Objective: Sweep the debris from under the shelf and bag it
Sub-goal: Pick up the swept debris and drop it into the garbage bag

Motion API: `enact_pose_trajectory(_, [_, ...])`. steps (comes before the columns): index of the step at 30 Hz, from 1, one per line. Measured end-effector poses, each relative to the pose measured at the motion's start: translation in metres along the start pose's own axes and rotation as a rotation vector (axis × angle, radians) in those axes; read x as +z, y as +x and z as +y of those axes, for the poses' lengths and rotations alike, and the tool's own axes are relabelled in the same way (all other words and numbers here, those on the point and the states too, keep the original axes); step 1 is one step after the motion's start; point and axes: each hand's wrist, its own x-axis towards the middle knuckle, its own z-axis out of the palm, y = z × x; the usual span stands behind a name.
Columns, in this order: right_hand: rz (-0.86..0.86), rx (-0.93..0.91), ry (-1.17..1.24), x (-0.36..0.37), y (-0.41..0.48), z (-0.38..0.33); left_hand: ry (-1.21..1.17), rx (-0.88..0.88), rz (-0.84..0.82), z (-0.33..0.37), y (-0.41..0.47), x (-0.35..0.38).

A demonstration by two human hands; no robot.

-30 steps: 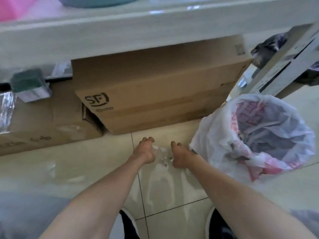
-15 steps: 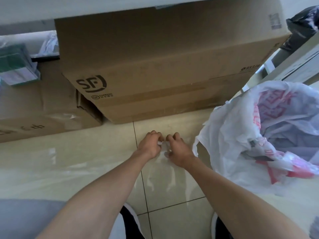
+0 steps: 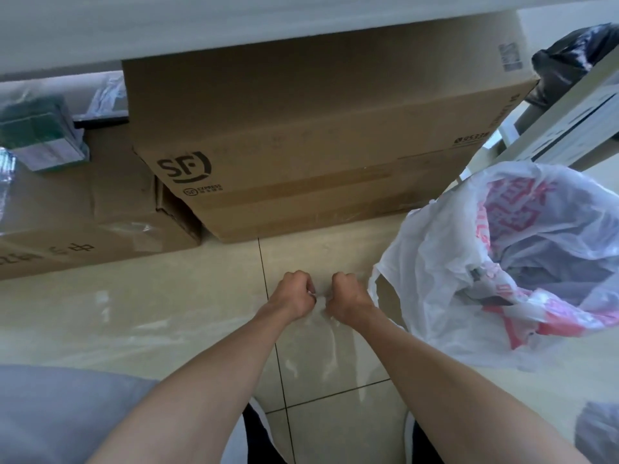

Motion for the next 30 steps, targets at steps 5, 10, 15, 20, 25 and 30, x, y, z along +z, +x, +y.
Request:
enact_pose_trajectory(5, [0.116,-0.026,0.072,-0.045,-0.009,-0.009,-0.083,0.012,0.104,0.019,-0.008,-0.036])
enact_pose_trajectory(10, [0.270,-0.065,0.054,-0.112,-0.033,-0.010,-0.132,0.072,0.237,0.068,-0.026,-0.085])
enact_pose_trajectory(15, [0.494,-0.071,0.031,-0.188,-0.070,0.014,-0.183,0.214,0.314,0.144,-0.048,-0.116])
enact_pose_trajectory(20, [0.609,-0.024,-0.011,-0.238,-0.103,0.069,-0.217,0.388,0.293,0.226,-0.068,-0.109])
enact_pose_trajectory(25, [0.585,0.107,-0.087,-0.256,-0.119,0.132,-0.221,0.475,0.195,0.287,-0.073,-0.071])
enact_pose_trajectory(30, [0.590,0.110,-0.130,-0.242,-0.122,0.172,-0.166,0.563,0.076,0.306,-0.067,-0.039])
